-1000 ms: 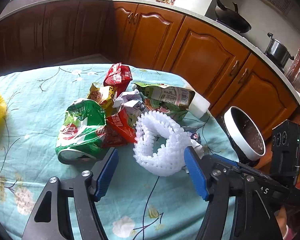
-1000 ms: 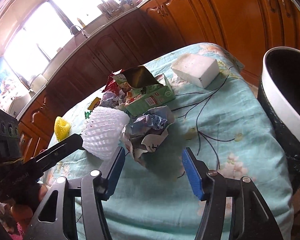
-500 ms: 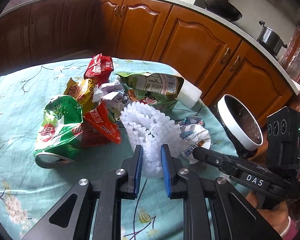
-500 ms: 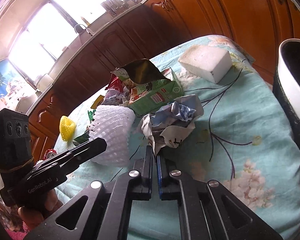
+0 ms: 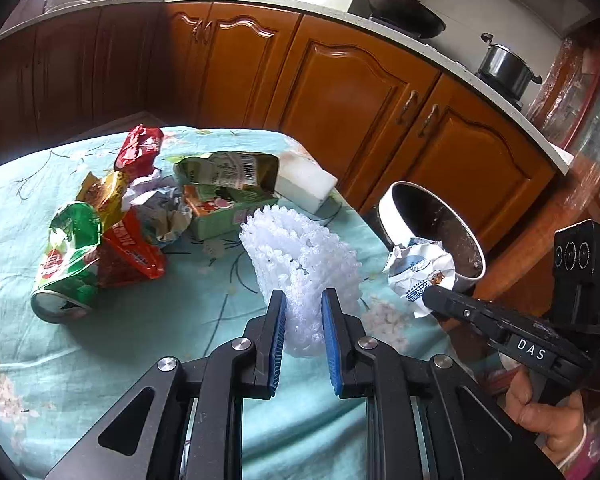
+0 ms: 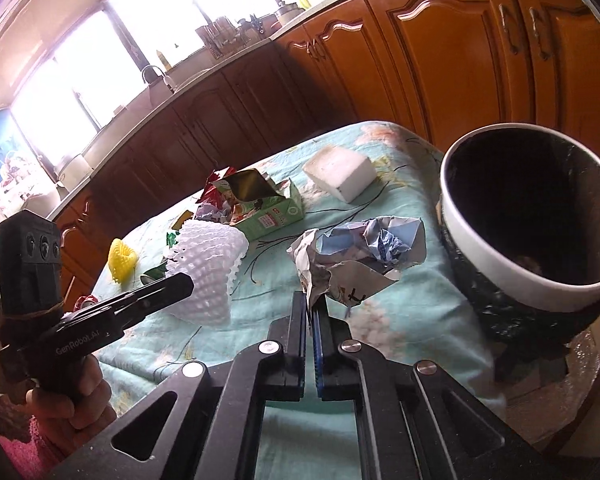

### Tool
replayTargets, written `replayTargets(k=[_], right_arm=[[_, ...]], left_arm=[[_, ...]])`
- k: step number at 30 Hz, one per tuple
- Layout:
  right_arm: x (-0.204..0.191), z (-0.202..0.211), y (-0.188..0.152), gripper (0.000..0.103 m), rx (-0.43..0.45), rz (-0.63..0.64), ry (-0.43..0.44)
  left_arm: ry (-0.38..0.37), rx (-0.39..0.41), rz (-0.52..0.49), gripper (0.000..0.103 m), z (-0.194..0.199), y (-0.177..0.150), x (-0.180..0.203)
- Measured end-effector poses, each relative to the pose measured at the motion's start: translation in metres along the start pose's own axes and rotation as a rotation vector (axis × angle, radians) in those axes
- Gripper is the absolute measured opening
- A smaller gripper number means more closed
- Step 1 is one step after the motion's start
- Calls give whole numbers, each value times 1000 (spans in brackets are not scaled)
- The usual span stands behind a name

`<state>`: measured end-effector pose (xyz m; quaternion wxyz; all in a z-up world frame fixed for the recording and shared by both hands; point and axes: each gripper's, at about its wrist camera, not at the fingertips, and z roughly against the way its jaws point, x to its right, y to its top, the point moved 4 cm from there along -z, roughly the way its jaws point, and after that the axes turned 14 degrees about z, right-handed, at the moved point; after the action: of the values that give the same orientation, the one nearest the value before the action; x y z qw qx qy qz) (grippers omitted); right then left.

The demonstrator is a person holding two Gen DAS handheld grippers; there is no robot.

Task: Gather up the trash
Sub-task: 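Move both tools over the bin and release the foam net and paper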

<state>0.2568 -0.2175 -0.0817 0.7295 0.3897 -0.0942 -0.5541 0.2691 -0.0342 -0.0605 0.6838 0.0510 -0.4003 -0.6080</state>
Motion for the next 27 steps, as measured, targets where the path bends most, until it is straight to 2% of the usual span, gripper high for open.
replayTargets(k=[13, 21, 27], right_arm=[[45, 47, -10, 3, 8, 45, -208], [76, 67, -15, 3, 5, 25, -263], [92, 64, -11, 3, -8, 26, -280]], left_arm=[[-46, -36, -92, 17, -22, -3, 55], [-63, -54, -158, 17, -42, -1, 92], [-71, -71, -196, 17, -62, 8, 117]])
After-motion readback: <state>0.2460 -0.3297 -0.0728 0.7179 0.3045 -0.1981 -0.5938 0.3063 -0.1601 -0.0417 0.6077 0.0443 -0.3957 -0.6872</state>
